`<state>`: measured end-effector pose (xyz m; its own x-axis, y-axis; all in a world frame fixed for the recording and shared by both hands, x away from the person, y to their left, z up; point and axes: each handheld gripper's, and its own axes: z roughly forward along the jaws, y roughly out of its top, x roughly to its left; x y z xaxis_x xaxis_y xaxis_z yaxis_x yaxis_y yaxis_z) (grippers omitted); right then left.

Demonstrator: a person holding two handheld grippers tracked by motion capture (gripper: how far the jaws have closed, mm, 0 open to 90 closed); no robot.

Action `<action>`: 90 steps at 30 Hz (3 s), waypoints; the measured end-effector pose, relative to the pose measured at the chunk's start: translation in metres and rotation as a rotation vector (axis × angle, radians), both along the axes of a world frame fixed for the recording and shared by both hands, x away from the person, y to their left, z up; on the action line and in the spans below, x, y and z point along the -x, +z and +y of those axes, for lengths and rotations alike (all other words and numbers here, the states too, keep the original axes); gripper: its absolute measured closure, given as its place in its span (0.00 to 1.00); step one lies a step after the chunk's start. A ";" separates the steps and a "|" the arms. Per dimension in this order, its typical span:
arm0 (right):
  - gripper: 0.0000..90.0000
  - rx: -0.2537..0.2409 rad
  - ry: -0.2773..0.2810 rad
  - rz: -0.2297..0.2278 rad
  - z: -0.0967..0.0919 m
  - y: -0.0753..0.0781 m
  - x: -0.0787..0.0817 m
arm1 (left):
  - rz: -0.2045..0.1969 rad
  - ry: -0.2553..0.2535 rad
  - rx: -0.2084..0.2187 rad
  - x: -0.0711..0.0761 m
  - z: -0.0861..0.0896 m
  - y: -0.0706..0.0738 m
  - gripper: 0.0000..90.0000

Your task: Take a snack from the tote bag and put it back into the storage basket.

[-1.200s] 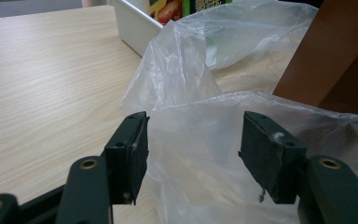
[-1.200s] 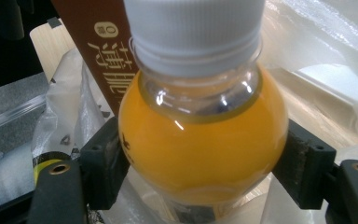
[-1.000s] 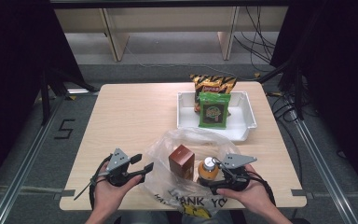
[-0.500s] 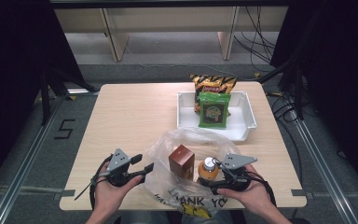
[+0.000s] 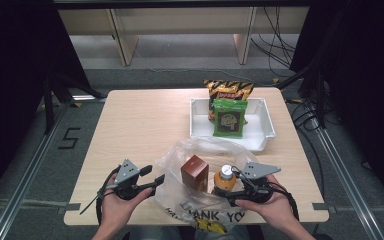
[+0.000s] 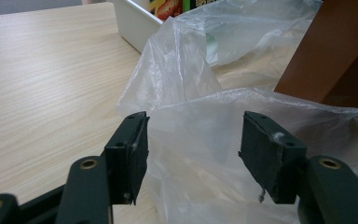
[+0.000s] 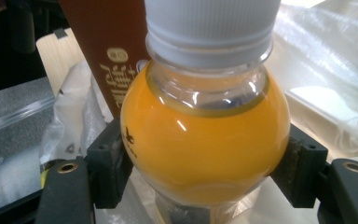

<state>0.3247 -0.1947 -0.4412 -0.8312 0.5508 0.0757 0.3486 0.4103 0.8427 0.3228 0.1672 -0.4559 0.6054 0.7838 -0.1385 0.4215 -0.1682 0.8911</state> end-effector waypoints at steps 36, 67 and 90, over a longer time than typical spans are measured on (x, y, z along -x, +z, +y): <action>0.35 -0.087 -0.030 -0.044 -0.003 0.045 -0.010 | -0.001 -0.012 0.002 0.000 -0.004 0.000 0.46; 0.36 -0.141 -0.089 -0.088 -0.003 0.075 -0.019 | -0.007 -0.021 -0.003 0.000 -0.004 0.000 0.46; 0.36 -0.167 -0.123 -0.146 -0.015 0.095 -0.033 | 0.005 -0.011 0.012 0.000 -0.006 0.000 0.46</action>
<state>0.3581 -0.2092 -0.3466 -0.7677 0.6382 0.0582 0.2570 0.2233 0.9403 0.3228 0.1617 -0.4564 0.6135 0.7752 -0.1508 0.4245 -0.1627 0.8907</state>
